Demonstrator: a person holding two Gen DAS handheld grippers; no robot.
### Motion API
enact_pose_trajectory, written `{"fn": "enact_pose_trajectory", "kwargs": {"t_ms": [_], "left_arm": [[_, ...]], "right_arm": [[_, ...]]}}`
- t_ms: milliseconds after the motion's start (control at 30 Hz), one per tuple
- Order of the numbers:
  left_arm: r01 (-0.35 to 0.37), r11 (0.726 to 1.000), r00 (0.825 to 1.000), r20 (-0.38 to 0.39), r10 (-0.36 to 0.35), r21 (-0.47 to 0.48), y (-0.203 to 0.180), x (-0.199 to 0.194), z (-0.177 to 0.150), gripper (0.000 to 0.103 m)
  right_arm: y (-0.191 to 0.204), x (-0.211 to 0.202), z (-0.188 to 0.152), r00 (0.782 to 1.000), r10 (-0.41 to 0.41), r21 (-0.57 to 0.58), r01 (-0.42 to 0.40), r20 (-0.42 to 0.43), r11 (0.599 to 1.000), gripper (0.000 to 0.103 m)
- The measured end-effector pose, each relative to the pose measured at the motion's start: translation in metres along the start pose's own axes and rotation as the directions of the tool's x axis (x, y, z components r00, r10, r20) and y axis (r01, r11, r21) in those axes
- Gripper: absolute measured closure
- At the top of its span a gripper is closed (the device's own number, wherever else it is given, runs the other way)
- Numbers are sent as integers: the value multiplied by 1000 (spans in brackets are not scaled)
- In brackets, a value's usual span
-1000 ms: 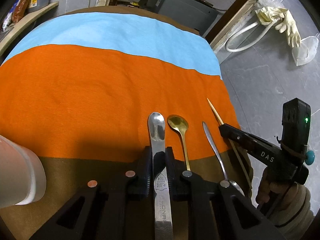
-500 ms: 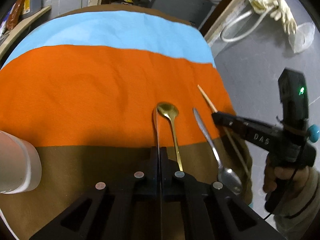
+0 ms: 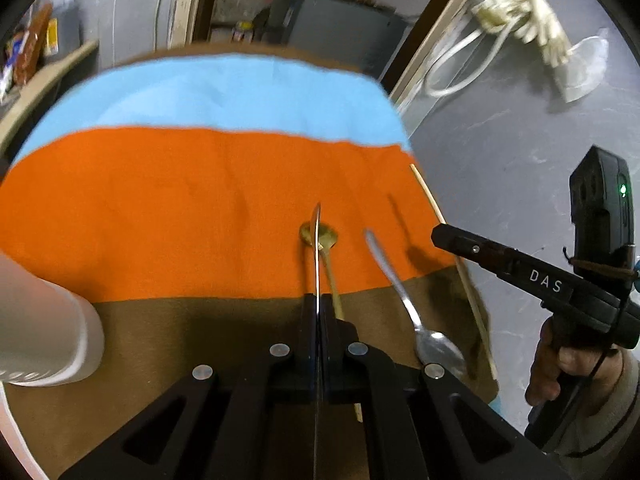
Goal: Organize utensils
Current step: 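Lift the chopstick and knife and carry them toward the white caddy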
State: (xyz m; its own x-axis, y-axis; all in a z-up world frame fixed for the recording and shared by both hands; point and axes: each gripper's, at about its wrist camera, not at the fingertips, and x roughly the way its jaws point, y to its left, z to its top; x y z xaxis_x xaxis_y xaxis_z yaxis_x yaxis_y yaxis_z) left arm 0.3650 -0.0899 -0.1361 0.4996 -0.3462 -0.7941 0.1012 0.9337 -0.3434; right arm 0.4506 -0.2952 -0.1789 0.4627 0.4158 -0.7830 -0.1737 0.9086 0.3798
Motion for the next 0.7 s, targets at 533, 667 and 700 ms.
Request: {"fn": "enact_pose_trajectory", "kwargs": {"t_ms": [533, 667, 700], "left_arm": [[92, 990, 933, 338, -124, 109, 2, -122, 5, 101], [84, 987, 919, 372, -129, 135, 7, -150, 13, 101], [81, 986, 916, 380, -130, 142, 9, -159, 14, 101]], "right_arm": [[64, -118, -22, 862, 113, -23, -117, 494, 993, 99], [94, -137, -14, 807, 137, -80, -111, 575, 991, 99], [103, -142, -13, 795, 147, -94, -113, 588, 989, 99]]}}
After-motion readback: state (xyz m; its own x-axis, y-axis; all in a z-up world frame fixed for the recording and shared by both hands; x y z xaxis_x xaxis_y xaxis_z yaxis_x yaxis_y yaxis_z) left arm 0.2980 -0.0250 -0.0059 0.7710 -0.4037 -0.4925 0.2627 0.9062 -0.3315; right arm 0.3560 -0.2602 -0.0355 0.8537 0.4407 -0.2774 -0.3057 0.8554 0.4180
